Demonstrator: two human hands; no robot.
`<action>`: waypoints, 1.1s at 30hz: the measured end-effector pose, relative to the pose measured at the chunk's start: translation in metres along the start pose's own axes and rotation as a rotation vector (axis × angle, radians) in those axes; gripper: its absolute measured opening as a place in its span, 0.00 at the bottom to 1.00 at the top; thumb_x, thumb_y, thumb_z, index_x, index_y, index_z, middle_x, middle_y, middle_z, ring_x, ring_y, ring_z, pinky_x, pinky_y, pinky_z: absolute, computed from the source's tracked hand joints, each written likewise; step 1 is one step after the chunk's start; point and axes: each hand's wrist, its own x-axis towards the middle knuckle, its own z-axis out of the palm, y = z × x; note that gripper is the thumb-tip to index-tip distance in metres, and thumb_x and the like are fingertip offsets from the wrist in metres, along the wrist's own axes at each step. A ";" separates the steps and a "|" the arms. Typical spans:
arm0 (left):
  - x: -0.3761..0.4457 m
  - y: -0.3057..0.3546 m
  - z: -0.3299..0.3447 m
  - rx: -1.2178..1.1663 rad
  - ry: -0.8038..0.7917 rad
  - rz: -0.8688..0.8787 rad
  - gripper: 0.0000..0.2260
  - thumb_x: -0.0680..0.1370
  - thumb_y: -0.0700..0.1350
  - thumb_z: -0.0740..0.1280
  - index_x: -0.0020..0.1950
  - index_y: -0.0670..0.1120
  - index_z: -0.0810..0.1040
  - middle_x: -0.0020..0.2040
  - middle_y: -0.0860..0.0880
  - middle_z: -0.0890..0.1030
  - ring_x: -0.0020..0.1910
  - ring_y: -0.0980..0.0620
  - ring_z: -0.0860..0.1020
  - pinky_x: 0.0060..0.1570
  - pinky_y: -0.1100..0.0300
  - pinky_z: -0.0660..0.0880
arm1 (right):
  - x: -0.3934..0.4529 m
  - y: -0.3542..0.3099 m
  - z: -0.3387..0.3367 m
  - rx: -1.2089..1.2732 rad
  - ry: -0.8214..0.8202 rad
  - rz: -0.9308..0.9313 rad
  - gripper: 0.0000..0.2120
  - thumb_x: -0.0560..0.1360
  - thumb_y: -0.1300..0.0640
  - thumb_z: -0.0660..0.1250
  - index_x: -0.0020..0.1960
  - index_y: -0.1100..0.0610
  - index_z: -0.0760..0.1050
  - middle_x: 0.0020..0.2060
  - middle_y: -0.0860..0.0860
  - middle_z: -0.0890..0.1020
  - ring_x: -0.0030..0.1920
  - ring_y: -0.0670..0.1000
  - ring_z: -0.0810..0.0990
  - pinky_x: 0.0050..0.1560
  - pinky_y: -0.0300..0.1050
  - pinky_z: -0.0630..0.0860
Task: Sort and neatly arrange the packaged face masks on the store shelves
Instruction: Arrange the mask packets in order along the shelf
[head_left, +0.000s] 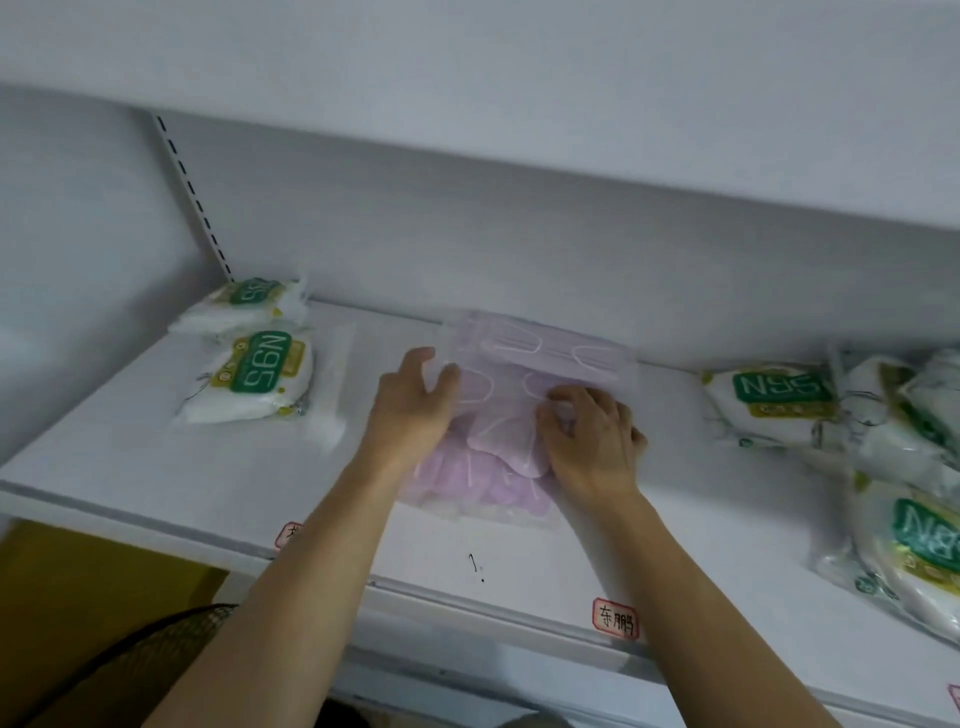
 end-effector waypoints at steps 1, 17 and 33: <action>0.011 0.004 -0.009 -0.143 -0.059 -0.082 0.27 0.79 0.60 0.64 0.76 0.51 0.69 0.66 0.41 0.78 0.64 0.40 0.78 0.63 0.52 0.74 | 0.000 0.001 -0.001 0.012 0.010 -0.005 0.13 0.78 0.44 0.65 0.61 0.41 0.79 0.64 0.46 0.78 0.67 0.55 0.72 0.68 0.52 0.63; 0.017 0.040 -0.002 -0.601 -0.244 -0.224 0.32 0.62 0.53 0.71 0.61 0.36 0.79 0.51 0.34 0.83 0.51 0.36 0.83 0.49 0.48 0.77 | 0.008 0.007 0.011 -0.172 -0.066 -0.107 0.25 0.77 0.36 0.57 0.73 0.39 0.67 0.76 0.49 0.67 0.73 0.60 0.65 0.72 0.60 0.58; 0.007 0.050 0.025 -0.279 -0.203 -0.194 0.29 0.62 0.64 0.75 0.49 0.42 0.81 0.46 0.45 0.84 0.46 0.44 0.83 0.40 0.56 0.78 | 0.001 0.011 0.010 -0.065 0.036 -0.224 0.28 0.73 0.34 0.50 0.65 0.41 0.75 0.66 0.45 0.78 0.66 0.55 0.75 0.69 0.54 0.67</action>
